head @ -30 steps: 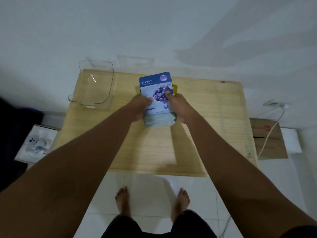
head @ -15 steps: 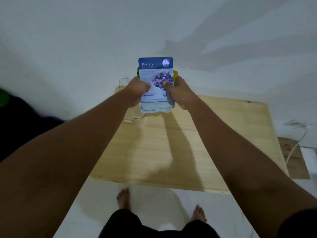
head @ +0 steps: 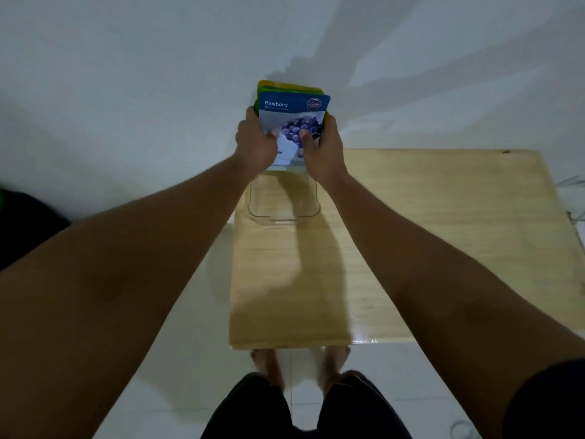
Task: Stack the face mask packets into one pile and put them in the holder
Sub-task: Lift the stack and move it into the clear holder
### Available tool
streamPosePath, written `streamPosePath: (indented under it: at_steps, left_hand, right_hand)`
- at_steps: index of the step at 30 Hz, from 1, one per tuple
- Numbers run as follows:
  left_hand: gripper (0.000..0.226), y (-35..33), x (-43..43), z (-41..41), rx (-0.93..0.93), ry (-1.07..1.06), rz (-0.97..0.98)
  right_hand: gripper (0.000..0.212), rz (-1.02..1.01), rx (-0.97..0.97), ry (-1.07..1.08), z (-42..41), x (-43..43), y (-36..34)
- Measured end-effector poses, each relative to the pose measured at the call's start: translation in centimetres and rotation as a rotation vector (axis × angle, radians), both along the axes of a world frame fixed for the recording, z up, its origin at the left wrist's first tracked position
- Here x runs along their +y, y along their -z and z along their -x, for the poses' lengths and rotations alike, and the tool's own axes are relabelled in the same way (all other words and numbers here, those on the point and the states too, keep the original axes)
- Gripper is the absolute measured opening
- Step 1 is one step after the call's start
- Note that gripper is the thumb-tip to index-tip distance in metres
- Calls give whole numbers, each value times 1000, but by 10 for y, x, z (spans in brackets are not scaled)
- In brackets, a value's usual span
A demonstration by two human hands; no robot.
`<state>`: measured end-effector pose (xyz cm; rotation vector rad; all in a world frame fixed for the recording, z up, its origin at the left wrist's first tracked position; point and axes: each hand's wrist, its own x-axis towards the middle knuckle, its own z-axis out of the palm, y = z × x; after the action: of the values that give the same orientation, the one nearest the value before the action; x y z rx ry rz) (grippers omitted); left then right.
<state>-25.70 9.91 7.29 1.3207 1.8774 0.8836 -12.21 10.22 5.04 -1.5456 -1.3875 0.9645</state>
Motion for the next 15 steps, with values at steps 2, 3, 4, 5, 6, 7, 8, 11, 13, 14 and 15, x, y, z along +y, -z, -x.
streamPosePath:
  at_steps: [2,3,4,5,6,7,8,11,13,14,15]
  left_hand:
    - [49,17,-1,3,136,-16,48]
    - [50,26,-2,6,171,-12,56]
    - [49,34,-2,9,185,-1,49]
    - [49,41,-1,11,196,6,31]
    - [47,47,0,13,221,7,20]
    - [46,52,2,14,265,6,20]
    - [46,56,3,13,324,-4,28]
    - [51,63,7,7,481,-99,56]
    - [52,64,9,4,460,-128,92]
    - [52,65,10,3,438,-118,103]
    - [52,66,10,3,421,-104,103]
  right_hand:
    - [34,2,-42,0,-2,0,13]
    - [32,-3,-70,-8,-3,1,19]
    - [31,-10,-97,-22,-4,2,23]
    - [30,-17,-122,-38,-4,4,27]
    - [30,-22,-149,-54,-3,7,29]
    - [30,-19,-182,-69,-1,11,30]
    - [31,-11,-214,-81,1,14,30]
    - [36,9,-277,-92,7,20,31]
    - [43,-3,-296,-82,9,20,31]
    - [47,-18,-335,-63,9,19,31]
    - [51,-44,-412,-27,9,19,32]
